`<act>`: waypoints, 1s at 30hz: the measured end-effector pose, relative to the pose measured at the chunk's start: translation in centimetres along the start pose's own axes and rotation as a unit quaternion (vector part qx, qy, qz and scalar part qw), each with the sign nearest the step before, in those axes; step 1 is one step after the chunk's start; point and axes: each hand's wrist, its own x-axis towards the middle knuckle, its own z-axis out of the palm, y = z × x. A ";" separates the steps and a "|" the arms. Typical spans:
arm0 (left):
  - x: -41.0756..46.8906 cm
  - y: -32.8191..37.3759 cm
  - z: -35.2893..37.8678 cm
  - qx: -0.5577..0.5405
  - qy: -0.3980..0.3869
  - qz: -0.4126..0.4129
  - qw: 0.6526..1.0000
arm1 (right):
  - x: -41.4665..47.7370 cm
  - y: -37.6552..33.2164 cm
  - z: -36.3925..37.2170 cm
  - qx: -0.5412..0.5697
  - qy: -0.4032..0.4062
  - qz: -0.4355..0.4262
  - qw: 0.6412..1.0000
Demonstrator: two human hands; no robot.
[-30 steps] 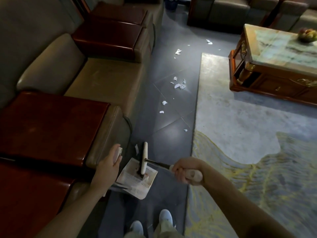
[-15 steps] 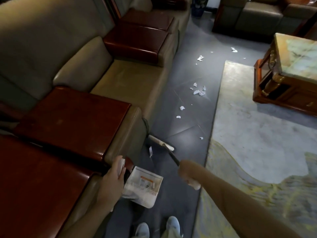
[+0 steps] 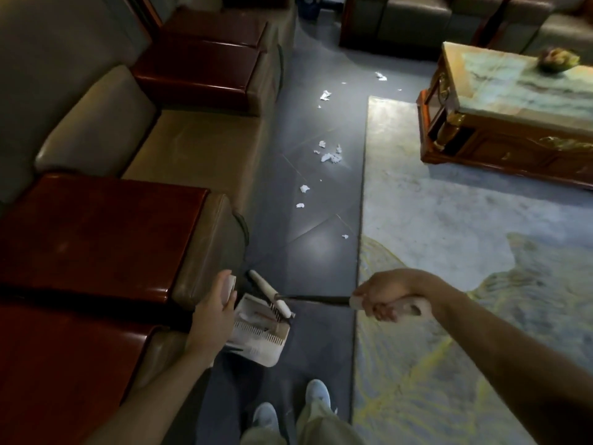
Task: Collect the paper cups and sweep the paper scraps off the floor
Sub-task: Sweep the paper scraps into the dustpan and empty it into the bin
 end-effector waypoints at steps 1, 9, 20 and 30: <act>0.2 0.4 0.1 0.010 -0.008 0.021 1.000 | -0.9 1.1 -0.6 0.039 0.003 0.017 0.999; 4.2 4.7 2.4 0.014 -0.045 0.072 0.996 | -0.3 6.4 -4.6 0.198 0.122 0.060 0.971; 17.4 12.5 11.3 0.042 -0.073 0.049 0.995 | 12.8 12.1 -16.5 0.182 0.208 0.106 0.955; 25.0 17.2 15.5 0.024 -0.093 0.006 0.995 | 18.1 15.9 -20.4 0.184 0.102 0.145 0.967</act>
